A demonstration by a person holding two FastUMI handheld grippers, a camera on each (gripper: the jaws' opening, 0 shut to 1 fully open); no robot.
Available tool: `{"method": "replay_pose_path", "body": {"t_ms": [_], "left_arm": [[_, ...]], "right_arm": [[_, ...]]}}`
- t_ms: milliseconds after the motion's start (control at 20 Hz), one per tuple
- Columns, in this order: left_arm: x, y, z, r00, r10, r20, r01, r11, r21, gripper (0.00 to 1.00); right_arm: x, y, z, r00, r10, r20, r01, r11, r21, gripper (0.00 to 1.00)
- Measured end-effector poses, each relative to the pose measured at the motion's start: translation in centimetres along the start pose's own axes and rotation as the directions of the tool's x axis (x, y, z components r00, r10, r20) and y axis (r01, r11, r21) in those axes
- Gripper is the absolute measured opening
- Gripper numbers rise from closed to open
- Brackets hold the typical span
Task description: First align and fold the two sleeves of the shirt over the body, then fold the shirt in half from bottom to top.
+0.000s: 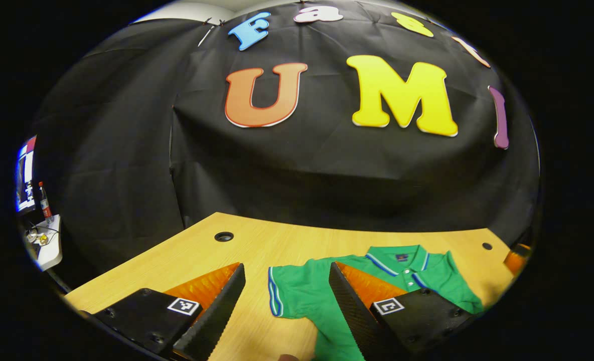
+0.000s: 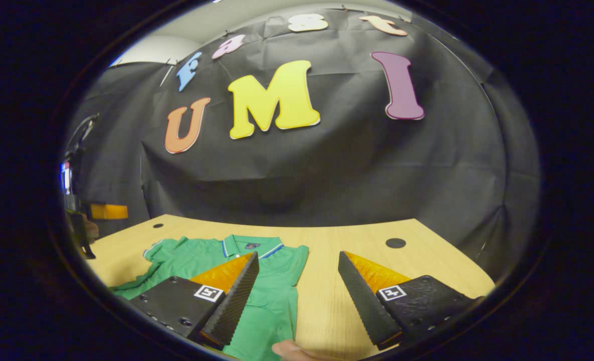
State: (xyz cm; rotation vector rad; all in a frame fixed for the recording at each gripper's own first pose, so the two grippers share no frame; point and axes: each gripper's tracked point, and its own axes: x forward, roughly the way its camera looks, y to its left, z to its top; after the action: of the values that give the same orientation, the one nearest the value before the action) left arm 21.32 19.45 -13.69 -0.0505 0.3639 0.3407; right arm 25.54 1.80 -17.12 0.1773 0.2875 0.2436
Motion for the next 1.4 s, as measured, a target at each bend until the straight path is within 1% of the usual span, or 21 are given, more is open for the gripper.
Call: {"method": "replay_pose_path", "body": {"t_ms": [100,150,250,300,350,400,450,500,550,600,650,700,750,800,850,900,1000,1100,1150,1350,1400], "left_arm": [[2.6,-0.3,-1.4,0.999,-0.031,-0.019,0.031,0.999,-0.012,1.0],[3.8,-0.8,-2.6,0.997,-0.05,-0.051,0.049,0.998,-0.03,1.0],[5.7,-0.5,-4.9,0.991,-0.038,-0.127,0.03,0.997,-0.069,1.0],[6.4,-0.1,-5.6,0.987,-0.018,-0.16,0.005,0.997,-0.081,1.0],[7.0,0.2,-6.0,0.984,-0.003,-0.177,-0.012,0.996,-0.085,1.0],[7.5,0.4,-6.3,0.981,0.002,-0.192,-0.02,0.996,-0.092,1.0],[8.0,0.3,-6.7,0.978,-0.009,-0.21,-0.012,0.995,-0.096,1.0],[8.5,0.0,-7.1,0.972,-0.031,-0.232,0.006,0.994,-0.107,1.0],[8.9,-0.4,-7.7,0.963,-0.046,-0.265,0.016,0.993,-0.116,0.99],[9.1,-0.4,-8.8,0.95,-0.052,-0.309,0.016,0.993,-0.117,0.84],[9.2,-0.6,-9.7,0.937,-0.057,-0.346,0.021,0.994,-0.108,0.76],[9.3,-0.2,-10.5,0.926,-0.042,-0.375,0.011,0.996,-0.085,0.67],[9.2,0.3,-10.3,0.925,-0.019,-0.379,-0.003,0.998,-0.057,0.55],[9.5,0.3,-10.0,0.929,-0.023,-0.368,0.0,0.998,-0.062,0.43],[9.6,0.0,-9.8,0.931,-0.035,-0.363,0.008,0.997,-0.074,0.37],[9.6,-0.2,-9.9,0.93,-0.037,-0.366,0.011,0.997,-0.073,0.24],[9.6,-0.4,-9.6,0.931,-0.029,-0.364,0.009,0.998,-0.057,0.12],[9.5,-0.6,-8.5,0.94,-0.02,-0.342,0.004,0.999,-0.046,0.09],[9.5,-0.9,-8.0,0.944,-0.019,-0.331,0.006,0.999,-0.041,0.09],[8.8,-2.9,-6.2,0.951,-0.023,-0.31,0.025,1.0,0.005,0.09],[8.6,-3.1,-6.0,0.952,-0.011,-0.306,0.02,0.999,0.028,0.09]], "right_arm": [[0.1,-0.9,0.2,1.0,-0.026,0.007,0.026,1.0,0.013,0.96],[0.1,-0.9,0.2,1.0,-0.021,0.015,0.021,1.0,0.001,0.96],[0.1,-0.4,0.3,1.0,-0.003,0.018,0.004,1.0,-0.011,0.96],[0.1,-0.1,0.1,1.0,0.005,0.009,-0.005,1.0,-0.013,0.91],[0.0,0.1,-0.2,1.0,0.008,0.003,-0.008,1.0,-0.025,0.96],[0.2,0.2,-0.3,1.0,0.004,0.001,-0.004,0.999,-0.039,0.96],[0.2,0.3,-0.6,1.0,0.003,-0.008,-0.003,0.999,-0.048,0.96],[0.3,0.5,-0.8,1.0,0.006,-0.015,-0.007,0.999,-0.053,1.0],[0.3,0.6,-0.9,1.0,0.009,-0.02,-0.01,0.998,-0.055,0.96],[0.3,0.7,-0.9,1.0,0.01,-0.022,-0.012,0.998,-0.058,0.96],[0.3,0.6,-0.9,1.0,0.007,-0.023,-0.008,0.998,-0.056,0.91],[0.3,0.6,-0.8,1.0,0.006,-0.023,-0.007,0.999,-0.053,0.96],[0.3,0.6,-0.8,1.0,0.004,-0.021,-0.005,0.999,-0.045,0.96],[0.2,0.5,-0.7,1.0,0.001,-0.022,-0.002,0.999,-0.039,0.96],[0.3,0.4,-0.7,1.0,-0.002,-0.022,0.002,0.999,-0.032,0.91],[0.3,0.3,-0.7,1.0,-0.004,-0.024,0.004,1.0,-0.026,0.91],[0.4,0.2,-0.9,1.0,-0.011,-0.029,0.011,1.0,-0.025,0.91],[0.3,0.2,-1.1,0.999,-0.013,-0.033,0.012,0.999,-0.03,0.91],[0.3,0.3,-1.1,0.999,-0.009,-0.033,0.008,0.999,-0.032,0.96],[0.3,0.5,-1.1,0.999,-0.007,-0.032,0.006,0.999,-0.04,0.96],[0.3,0.4,-1.1,0.999,-0.011,-0.033,0.01,0.999,-0.042,0.91]]}}
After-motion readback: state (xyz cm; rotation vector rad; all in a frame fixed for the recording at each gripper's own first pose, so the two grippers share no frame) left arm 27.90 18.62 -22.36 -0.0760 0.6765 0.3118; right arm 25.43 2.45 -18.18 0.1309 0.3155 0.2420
